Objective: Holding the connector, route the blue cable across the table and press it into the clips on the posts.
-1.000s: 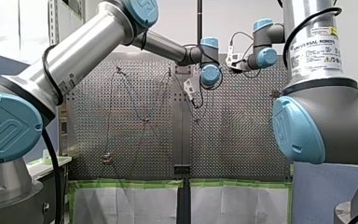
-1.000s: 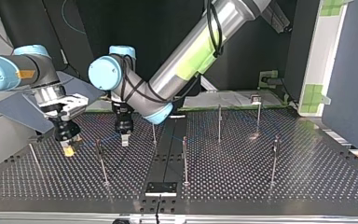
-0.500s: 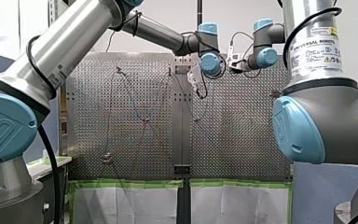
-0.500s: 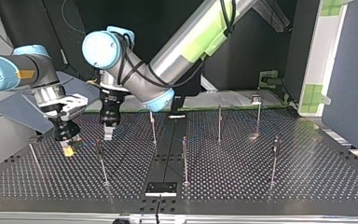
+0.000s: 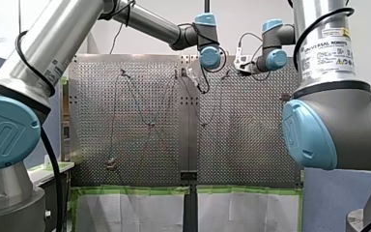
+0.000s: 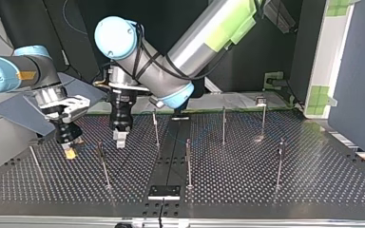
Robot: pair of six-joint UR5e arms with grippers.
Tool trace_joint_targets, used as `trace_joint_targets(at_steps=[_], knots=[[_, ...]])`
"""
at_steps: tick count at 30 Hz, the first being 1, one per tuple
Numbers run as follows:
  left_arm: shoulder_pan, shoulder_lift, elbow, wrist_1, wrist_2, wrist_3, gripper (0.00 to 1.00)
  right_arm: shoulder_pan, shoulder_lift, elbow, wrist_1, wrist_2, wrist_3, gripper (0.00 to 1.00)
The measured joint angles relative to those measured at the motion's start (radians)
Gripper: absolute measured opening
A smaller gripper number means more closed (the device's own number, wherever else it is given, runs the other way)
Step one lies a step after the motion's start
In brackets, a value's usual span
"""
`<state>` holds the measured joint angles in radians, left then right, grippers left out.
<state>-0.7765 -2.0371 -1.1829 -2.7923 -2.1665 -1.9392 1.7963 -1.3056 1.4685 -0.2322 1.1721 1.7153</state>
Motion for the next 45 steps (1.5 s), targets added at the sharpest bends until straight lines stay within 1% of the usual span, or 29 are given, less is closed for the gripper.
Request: trace_joint_targets(at_steps=[5, 12, 17, 21, 25, 33, 36, 41, 45], knots=[[-0.015, 0.043, -0.043, 0.042, -0.004, -0.004, 1.0, -0.002, 0.0, 0.0, -0.001, 0.0, 0.0, 0.0], [-0.044, 0.102, -0.102, 0.102, 0.027, 0.001, 1.0, -0.001, 0.0, 0.0, -0.001, 0.0, 0.0, 0.0], [-0.043, 0.143, -0.143, 0.143, 0.02, -0.004, 1.0, 0.002, 0.001, 0.0, -0.001, 0.0, 0.0, 0.0], [-0.041, 0.17, -0.18, 0.18, 0.027, 0.012, 1.0, 0.005, 0.001, 0.0, -0.001, 0.0, 0.0, 0.0], [-0.053, 0.154, -0.213, 0.213, 0.011, 0.005, 1.0, 0.005, 0.001, 0.0, 0.0, 0.0, 0.0, 0.0], [-0.077, 0.091, -0.279, 0.279, -0.017, -0.052, 1.0, 0.007, 0.0, 0.0, 0.0, 0.0, 0.0, 0.0], [-0.083, 0.067, -0.304, 0.303, -0.022, -0.067, 1.0, 0.007, 0.0, 0.0, 0.0, 0.0, 0.0, 0.0], [-0.088, 0.024, -0.347, 0.347, -0.02, -0.079, 1.0, 0.007, 0.001, 0.0, -0.001, 0.0, 0.0, 0.0], [-0.09, -0.014, -0.384, 0.384, -0.029, -0.079, 1.0, 0.006, 0.001, 0.0, -0.001, 0.0, 0.0, 0.0]])
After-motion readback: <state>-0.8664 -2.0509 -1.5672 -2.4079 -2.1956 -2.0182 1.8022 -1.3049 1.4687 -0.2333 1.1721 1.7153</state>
